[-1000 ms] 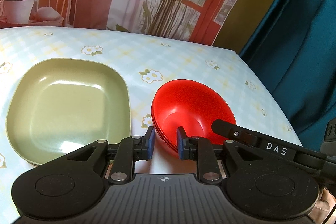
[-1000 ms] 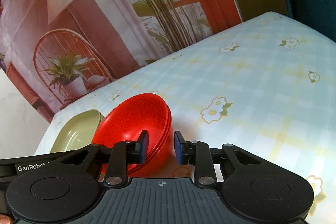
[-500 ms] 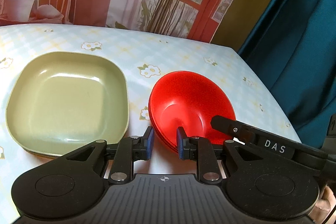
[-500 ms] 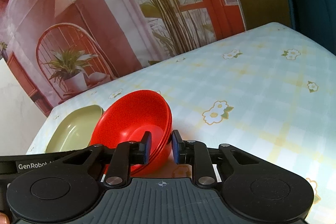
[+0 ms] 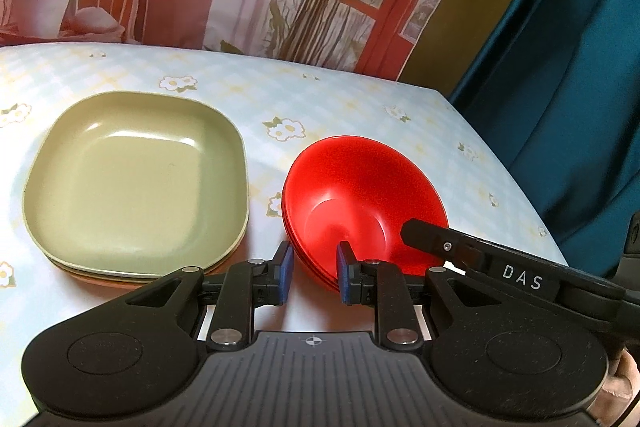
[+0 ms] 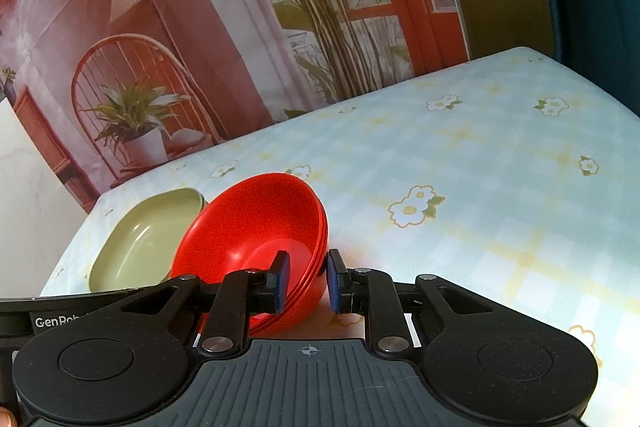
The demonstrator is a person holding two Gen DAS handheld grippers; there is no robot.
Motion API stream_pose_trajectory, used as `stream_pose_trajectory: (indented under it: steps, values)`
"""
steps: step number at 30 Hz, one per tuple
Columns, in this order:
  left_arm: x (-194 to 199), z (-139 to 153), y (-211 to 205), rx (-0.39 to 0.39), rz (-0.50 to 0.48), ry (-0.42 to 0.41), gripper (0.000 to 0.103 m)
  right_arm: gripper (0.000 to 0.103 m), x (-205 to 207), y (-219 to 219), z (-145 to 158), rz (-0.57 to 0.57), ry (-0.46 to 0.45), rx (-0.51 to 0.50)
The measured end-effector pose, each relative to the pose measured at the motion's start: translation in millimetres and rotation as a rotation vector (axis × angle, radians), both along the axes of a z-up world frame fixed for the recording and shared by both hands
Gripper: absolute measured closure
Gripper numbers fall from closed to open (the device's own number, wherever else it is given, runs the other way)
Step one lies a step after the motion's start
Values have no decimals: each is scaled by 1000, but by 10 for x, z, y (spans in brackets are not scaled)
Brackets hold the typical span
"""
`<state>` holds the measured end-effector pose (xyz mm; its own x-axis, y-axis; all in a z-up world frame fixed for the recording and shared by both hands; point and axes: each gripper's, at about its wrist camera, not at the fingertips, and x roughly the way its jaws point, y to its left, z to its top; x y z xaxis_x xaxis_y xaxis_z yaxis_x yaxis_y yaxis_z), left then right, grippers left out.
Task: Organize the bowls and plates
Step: 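Grip the stacked red bowls' rim with the left tool and lift them, then carry the red bowl stack onto the green plates and open the left tool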
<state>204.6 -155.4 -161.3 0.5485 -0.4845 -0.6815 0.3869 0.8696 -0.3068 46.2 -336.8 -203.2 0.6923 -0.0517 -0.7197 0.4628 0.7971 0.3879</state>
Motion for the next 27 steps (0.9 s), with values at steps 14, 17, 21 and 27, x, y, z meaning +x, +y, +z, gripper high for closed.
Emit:
stream_pose_trajectory:
  steps: [14,17,21,27]
  values:
    - [-119,115,22,10,-17,-48,79,84,-55,2,157,-3,-31,-16]
    - [-150,148,51,9,-16,-58,79,84,-55,24,232,2,-43,-28]
    - [-195,232,99,-1,-12,-83,79,84,-35,51,338,10,-54,-40]
    - [-245,399,161,-9,0,-121,79,84,27,100,532,27,-74,-51]
